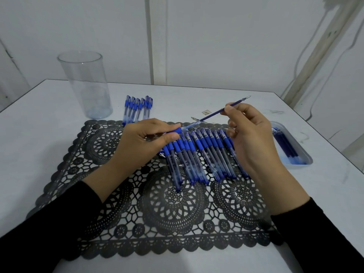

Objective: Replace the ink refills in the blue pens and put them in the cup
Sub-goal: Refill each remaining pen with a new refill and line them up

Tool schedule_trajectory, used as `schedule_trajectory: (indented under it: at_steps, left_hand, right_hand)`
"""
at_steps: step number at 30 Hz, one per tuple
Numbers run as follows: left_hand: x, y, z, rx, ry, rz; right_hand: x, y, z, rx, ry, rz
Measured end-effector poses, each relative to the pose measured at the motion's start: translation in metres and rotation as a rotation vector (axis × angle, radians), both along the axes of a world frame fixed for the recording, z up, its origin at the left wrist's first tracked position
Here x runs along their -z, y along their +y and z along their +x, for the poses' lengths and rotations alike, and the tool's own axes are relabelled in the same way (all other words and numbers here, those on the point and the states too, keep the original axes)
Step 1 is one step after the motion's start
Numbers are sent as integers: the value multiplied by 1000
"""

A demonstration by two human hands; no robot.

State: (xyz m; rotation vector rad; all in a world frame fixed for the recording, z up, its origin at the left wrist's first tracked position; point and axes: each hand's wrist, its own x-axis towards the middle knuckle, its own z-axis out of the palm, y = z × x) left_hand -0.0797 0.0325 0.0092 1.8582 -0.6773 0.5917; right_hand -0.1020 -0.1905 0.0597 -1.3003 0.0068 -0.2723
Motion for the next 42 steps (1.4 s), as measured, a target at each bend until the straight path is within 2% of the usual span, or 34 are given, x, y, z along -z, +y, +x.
schedule_trajectory:
  at_steps: [3,7,15,22,30,34,38,42]
  left_hand:
    - [0,-1,-2,16,-18,2]
    - [1,0,-1,-20,-21,-4]
    - [2,-1,0,-69,-20,-8]
    - [1,-1,-1,-65,-4,-10]
    - [0,0,-1,-55,15,3]
    - [-2,-1,-5,-56,12,25]
    - [-3,4,-10,-48,48,14]
    - [-4,14,-13,-54,76,12]
  right_hand:
    - [2,0,0,22,24,4]
    - [2,2,-2,25,-38,-44]
    - [10,13,-6,-156,-82,-129]
    - [14,10,-4,-103,-109,-139]
    - [20,10,0,-149,-81,-140]
    - [24,19,2,-236,-96,-201]
    - [28,28,3,-248,-148,-363]
    - [26,34,3,-269,-165,-441]
